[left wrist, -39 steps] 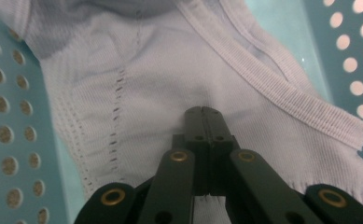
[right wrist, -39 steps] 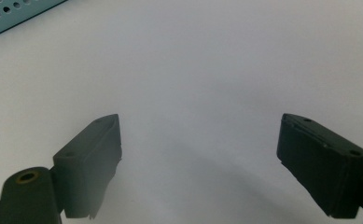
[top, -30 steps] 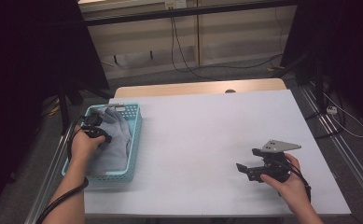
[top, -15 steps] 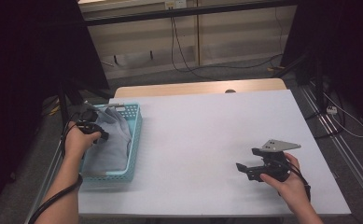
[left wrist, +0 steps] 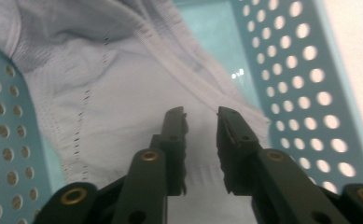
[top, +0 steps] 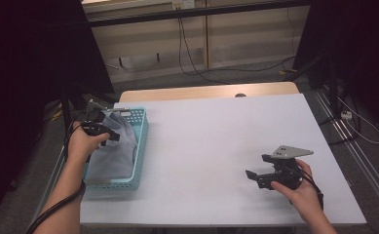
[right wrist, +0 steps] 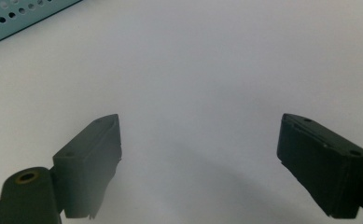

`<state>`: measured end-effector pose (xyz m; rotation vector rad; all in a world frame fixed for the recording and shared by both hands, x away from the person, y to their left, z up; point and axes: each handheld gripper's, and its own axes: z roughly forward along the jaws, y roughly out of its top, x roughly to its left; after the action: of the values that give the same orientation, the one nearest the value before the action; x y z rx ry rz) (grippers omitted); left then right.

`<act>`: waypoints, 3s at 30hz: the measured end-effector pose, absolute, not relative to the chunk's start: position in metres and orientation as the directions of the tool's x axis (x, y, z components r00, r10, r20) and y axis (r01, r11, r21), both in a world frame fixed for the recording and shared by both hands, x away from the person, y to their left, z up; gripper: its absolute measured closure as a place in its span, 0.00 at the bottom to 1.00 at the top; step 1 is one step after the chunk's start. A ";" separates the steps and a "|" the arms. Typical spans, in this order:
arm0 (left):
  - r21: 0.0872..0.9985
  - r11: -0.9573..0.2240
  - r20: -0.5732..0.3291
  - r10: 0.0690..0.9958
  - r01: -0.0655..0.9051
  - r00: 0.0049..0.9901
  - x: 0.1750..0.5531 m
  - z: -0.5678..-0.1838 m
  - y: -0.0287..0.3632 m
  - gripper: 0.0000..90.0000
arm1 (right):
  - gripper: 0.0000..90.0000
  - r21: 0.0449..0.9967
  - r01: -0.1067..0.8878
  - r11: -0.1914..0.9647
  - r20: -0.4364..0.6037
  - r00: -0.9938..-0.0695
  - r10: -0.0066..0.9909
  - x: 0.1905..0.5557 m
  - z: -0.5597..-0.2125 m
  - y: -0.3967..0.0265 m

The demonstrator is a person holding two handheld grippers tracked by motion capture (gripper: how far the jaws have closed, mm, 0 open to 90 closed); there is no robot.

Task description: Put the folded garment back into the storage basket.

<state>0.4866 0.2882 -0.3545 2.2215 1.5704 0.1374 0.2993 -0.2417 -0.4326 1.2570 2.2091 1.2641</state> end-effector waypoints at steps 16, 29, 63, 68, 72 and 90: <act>0.401 -0.361 -0.160 0.877 0.842 0.452 0.483 -0.337 0.253 0.55 | 0.15 0.814 0.535 0.227 0.158 -0.580 0.799 0.302 -0.431 -0.240; 0.421 -0.407 -0.172 0.842 0.811 0.512 0.479 -0.328 0.226 0.40 | 0.16 0.813 0.535 0.229 0.158 -0.581 0.798 0.302 -0.431 -0.239; 0.452 -0.524 -0.178 0.741 0.722 0.648 0.461 -0.324 0.161 0.31 | 0.15 0.824 0.525 0.214 0.160 -0.578 0.800 0.301 -0.427 -0.242; 0.451 -0.539 -0.185 0.723 0.711 0.665 0.459 -0.325 0.153 0.29 | 0.15 0.823 0.529 0.208 0.166 -0.574 0.802 0.299 -0.427 -0.244; 0.459 -0.540 -0.193 0.714 0.705 0.673 0.457 -0.326 0.149 0.29 | 0.15 0.824 0.531 0.199 0.174 -0.571 0.802 0.296 -0.426 -0.247; 0.468 -0.581 -0.185 0.672 0.665 0.717 0.442 -0.338 0.128 0.25 | 0.15 0.810 0.537 0.235 0.168 -0.597 0.784 0.285 -0.430 -0.250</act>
<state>0.4423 0.1280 -0.3382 2.4078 1.0181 0.0165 0.2848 -0.2503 -0.4303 1.2349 2.2375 1.2935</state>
